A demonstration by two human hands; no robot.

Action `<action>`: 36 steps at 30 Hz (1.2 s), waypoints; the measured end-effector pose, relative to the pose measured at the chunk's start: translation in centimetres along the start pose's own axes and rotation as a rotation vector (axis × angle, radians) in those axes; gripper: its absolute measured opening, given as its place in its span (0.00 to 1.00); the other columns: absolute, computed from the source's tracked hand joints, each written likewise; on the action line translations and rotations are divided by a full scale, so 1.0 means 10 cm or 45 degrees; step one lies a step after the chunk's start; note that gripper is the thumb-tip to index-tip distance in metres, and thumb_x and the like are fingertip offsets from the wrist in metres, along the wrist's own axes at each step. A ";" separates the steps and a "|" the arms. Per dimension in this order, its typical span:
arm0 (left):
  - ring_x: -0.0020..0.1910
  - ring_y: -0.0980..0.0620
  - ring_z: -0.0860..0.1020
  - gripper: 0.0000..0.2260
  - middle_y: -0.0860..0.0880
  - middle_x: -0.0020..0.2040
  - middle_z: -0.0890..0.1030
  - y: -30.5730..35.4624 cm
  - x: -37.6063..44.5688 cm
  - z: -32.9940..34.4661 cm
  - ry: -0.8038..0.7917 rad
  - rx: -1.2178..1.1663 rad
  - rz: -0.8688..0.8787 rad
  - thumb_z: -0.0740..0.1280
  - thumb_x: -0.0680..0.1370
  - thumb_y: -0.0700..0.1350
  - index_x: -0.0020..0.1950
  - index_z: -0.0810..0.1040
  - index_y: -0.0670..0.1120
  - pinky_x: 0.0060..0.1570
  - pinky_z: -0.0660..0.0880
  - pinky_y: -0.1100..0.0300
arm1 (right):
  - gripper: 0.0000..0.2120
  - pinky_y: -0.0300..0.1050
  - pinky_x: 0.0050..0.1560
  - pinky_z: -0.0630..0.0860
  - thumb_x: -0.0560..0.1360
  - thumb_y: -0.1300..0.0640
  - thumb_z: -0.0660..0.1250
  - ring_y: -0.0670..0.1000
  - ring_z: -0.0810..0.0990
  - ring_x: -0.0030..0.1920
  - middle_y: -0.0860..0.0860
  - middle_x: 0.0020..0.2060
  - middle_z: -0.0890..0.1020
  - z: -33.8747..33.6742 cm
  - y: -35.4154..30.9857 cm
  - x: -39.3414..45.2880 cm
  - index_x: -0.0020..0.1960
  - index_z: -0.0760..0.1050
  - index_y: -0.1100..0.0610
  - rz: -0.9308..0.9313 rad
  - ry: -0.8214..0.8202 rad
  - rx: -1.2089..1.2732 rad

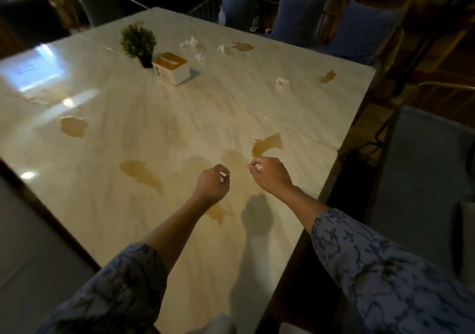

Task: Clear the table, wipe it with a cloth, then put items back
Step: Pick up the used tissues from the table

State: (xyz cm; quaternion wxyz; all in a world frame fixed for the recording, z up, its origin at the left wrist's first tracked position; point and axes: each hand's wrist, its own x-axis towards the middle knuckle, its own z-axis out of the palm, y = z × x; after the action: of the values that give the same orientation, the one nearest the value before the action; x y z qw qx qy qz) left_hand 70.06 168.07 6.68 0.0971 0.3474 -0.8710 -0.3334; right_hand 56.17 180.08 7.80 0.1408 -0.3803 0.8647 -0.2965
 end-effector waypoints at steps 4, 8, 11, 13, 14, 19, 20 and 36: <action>0.44 0.47 0.80 0.06 0.46 0.44 0.83 0.00 0.01 -0.05 0.027 0.061 -0.003 0.64 0.76 0.40 0.49 0.80 0.46 0.41 0.71 0.62 | 0.10 0.49 0.46 0.78 0.77 0.51 0.62 0.57 0.81 0.47 0.53 0.46 0.84 0.09 -0.10 0.07 0.49 0.80 0.55 -0.034 -0.043 0.023; 0.43 0.46 0.79 0.07 0.45 0.43 0.82 0.08 0.06 0.00 0.038 0.089 -0.010 0.64 0.76 0.40 0.49 0.80 0.46 0.39 0.69 0.62 | 0.10 0.49 0.45 0.78 0.77 0.51 0.62 0.57 0.80 0.46 0.53 0.46 0.83 0.10 -0.04 0.07 0.49 0.79 0.55 -0.034 -0.053 0.026; 0.43 0.48 0.79 0.07 0.47 0.44 0.82 0.19 0.09 0.10 0.014 0.096 -0.020 0.63 0.76 0.40 0.49 0.80 0.47 0.40 0.69 0.62 | 0.10 0.47 0.45 0.78 0.77 0.50 0.63 0.56 0.81 0.46 0.52 0.46 0.83 0.03 0.11 0.07 0.49 0.80 0.54 -0.018 -0.060 0.036; 0.44 0.48 0.79 0.07 0.48 0.44 0.83 0.26 0.11 0.15 0.018 0.097 -0.025 0.63 0.75 0.40 0.48 0.80 0.48 0.40 0.69 0.63 | 0.09 0.47 0.45 0.78 0.77 0.50 0.63 0.56 0.81 0.46 0.52 0.46 0.83 -0.03 0.20 0.08 0.48 0.79 0.53 -0.025 -0.057 0.031; 0.44 0.48 0.80 0.07 0.48 0.44 0.83 0.32 0.13 0.21 0.023 0.089 -0.023 0.63 0.75 0.41 0.47 0.80 0.49 0.40 0.69 0.63 | 0.09 0.48 0.45 0.78 0.77 0.50 0.63 0.56 0.81 0.46 0.52 0.46 0.83 -0.11 0.27 0.09 0.47 0.79 0.53 -0.033 -0.060 0.023; 0.45 0.47 0.79 0.07 0.47 0.45 0.82 0.64 0.22 0.39 -0.009 0.067 0.010 0.63 0.75 0.40 0.47 0.80 0.48 0.41 0.70 0.63 | 0.09 0.48 0.47 0.79 0.77 0.50 0.63 0.54 0.81 0.47 0.50 0.47 0.83 -0.41 0.52 0.15 0.47 0.79 0.53 -0.005 -0.026 0.031; 0.45 0.47 0.79 0.07 0.47 0.45 0.82 0.74 0.27 0.45 -0.016 0.065 0.025 0.63 0.75 0.40 0.47 0.80 0.48 0.41 0.70 0.63 | 0.08 0.48 0.47 0.79 0.77 0.50 0.63 0.54 0.81 0.47 0.50 0.47 0.83 -0.51 0.61 0.16 0.47 0.79 0.52 0.000 -0.015 0.031; 0.44 0.54 0.76 0.08 0.48 0.50 0.82 1.68 0.93 1.29 -0.091 0.064 0.170 0.64 0.76 0.42 0.52 0.81 0.48 0.43 0.68 0.65 | 0.09 0.49 0.47 0.79 0.77 0.50 0.64 0.51 0.81 0.48 0.49 0.46 0.84 -1.29 1.57 0.37 0.47 0.81 0.52 0.040 0.160 -0.018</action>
State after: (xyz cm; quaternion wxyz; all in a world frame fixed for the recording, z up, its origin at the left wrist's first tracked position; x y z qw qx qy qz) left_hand 48.91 177.45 7.26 0.0791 0.2787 -0.9033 -0.3164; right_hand 38.65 190.94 8.11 0.0881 -0.3484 0.8797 -0.3115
